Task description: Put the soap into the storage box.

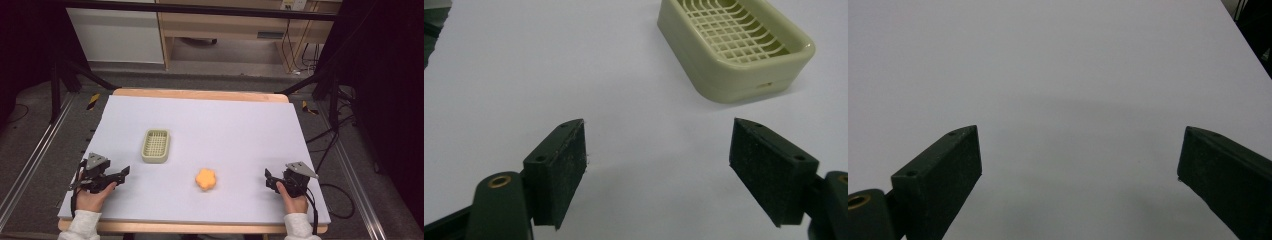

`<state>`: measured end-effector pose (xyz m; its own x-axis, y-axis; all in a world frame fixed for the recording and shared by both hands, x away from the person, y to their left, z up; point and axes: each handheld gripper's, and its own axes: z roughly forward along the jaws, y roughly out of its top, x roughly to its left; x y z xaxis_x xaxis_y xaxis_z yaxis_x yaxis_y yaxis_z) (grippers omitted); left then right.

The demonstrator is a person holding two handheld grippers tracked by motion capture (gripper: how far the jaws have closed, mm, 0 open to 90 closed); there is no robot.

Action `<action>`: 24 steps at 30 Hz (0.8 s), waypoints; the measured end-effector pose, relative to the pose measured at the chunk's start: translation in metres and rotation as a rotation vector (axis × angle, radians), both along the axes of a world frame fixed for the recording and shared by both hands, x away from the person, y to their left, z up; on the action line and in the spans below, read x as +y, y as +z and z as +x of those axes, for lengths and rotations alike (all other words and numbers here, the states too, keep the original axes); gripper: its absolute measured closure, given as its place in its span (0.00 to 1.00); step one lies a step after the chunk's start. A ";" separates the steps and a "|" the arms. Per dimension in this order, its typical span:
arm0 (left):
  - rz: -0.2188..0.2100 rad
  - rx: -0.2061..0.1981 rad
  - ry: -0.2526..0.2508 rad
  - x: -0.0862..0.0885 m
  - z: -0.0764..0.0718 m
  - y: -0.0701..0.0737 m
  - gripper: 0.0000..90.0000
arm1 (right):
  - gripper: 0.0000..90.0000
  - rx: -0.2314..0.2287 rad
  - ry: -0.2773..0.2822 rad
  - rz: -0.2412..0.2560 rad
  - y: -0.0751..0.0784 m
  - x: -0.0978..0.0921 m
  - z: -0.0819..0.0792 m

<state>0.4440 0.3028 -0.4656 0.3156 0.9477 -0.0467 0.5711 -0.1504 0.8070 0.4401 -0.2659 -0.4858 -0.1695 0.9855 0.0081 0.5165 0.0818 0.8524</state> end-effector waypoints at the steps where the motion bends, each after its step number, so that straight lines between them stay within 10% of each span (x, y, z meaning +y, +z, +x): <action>1: -0.002 -0.001 -0.003 -0.001 -0.001 0.001 0.26 | 0.05 -0.001 0.000 0.000 0.000 0.000 0.000; 24: -0.005 -0.042 -0.098 -0.022 -0.007 0.012 0.27 | 0.04 -0.021 0.042 0.043 0.001 0.004 0.001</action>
